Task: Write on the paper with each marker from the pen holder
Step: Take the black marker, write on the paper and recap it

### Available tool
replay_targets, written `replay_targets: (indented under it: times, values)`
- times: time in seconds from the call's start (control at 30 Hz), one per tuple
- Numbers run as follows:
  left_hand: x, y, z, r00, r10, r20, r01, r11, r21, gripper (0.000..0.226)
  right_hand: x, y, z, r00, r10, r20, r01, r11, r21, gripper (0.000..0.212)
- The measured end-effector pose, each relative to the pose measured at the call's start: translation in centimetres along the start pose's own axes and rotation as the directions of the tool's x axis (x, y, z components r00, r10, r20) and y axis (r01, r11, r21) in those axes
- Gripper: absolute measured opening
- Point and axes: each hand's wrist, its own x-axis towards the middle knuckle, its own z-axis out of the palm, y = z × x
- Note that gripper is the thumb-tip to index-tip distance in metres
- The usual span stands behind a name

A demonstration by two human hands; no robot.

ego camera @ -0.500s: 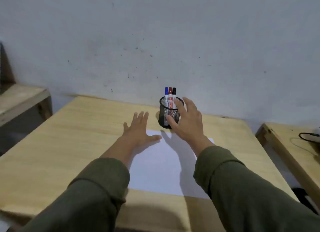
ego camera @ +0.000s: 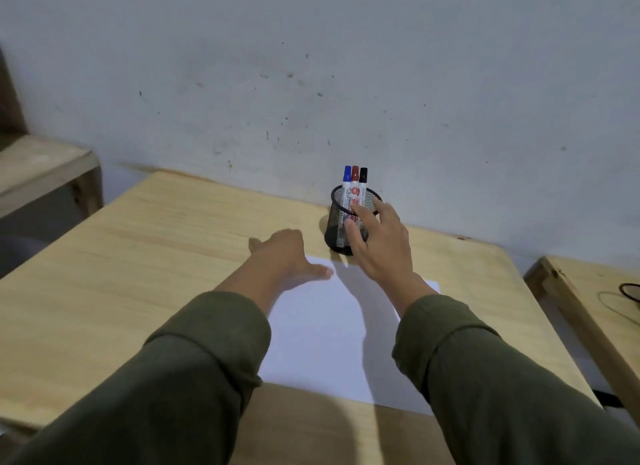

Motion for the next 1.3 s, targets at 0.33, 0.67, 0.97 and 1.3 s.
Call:
replay_targets:
  times: [0.33,0.67,0.97,1.3]
  values:
    - [2.1,2.6,-3.2,0.948,0.212,-0.236,-0.294,0.867,-0.402,0.080,0.2,0.4,-0.4,1.000,-0.002,0.013,0.001,0.996,0.091,0.062]
    - [2.6,3.0,-3.2,0.966,0.146,-0.214,-0.217,0.908,-0.357,0.064,2.0,0.9,-0.8,1.000,0.010,-0.019,-0.008,0.992,0.130,0.058]
    - [2.7,3.3,-3.4,0.967,0.147,-0.206,-0.209,0.922,-0.325,0.064,6.6,0.1,-1.5,0.949,0.304,0.081,-0.310,0.948,0.069,0.048]
    - [3.0,3.1,-3.6,0.969,0.149,-0.199,-0.209,0.922,-0.326,0.064,8.3,-0.4,-0.5,0.909,0.389,0.149,-0.416,0.859,0.299,0.034]
